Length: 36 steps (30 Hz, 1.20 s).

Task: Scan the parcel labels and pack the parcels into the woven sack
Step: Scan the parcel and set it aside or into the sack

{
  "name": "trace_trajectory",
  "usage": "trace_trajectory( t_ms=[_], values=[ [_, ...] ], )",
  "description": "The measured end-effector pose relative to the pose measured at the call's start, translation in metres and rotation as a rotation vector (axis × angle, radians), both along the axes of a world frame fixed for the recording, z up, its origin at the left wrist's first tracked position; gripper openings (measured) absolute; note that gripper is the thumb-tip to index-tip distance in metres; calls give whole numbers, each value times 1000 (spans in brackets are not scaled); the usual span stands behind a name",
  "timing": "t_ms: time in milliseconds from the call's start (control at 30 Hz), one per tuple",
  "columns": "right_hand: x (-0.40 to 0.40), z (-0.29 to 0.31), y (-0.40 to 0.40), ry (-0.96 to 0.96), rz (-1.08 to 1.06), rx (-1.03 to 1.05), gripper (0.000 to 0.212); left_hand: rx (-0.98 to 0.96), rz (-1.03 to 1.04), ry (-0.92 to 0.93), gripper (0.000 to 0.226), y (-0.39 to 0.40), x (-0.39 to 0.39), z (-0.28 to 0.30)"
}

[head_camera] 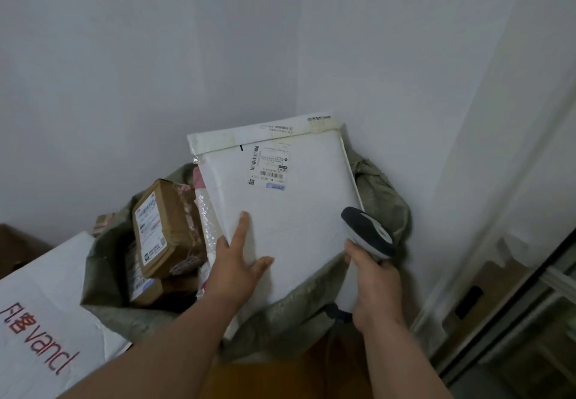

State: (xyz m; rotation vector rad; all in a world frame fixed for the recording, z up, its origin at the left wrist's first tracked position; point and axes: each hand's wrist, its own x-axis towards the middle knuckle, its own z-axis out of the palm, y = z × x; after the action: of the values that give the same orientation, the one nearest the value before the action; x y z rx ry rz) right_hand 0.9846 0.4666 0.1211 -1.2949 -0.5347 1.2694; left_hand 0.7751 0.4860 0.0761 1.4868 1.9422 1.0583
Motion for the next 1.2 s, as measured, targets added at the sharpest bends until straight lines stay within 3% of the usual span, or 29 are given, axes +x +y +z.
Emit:
trace_trajectory(
  t_ms=[267,400,533,900,1067,1200],
  values=[
    [1,6,-6,61,56,62,49,-118,-113,83,107,-11,27,-15],
    [-3,9,-4,50,82,91,44,-138,-158,90,98,-13,14,-10],
    [-15,9,-8,-45,157,98,23,-161,-282,85,83,-27,-4,-5],
    [-106,28,-40,-335,514,176,18,91,94,-69,65,-78,-72,11],
    [-171,17,-77,-375,674,156,14,98,272,-138,55,-129,-143,-9],
    [-238,0,-115,-400,740,92,19,-2,439,-151,48,-187,-214,-31]
  ],
)
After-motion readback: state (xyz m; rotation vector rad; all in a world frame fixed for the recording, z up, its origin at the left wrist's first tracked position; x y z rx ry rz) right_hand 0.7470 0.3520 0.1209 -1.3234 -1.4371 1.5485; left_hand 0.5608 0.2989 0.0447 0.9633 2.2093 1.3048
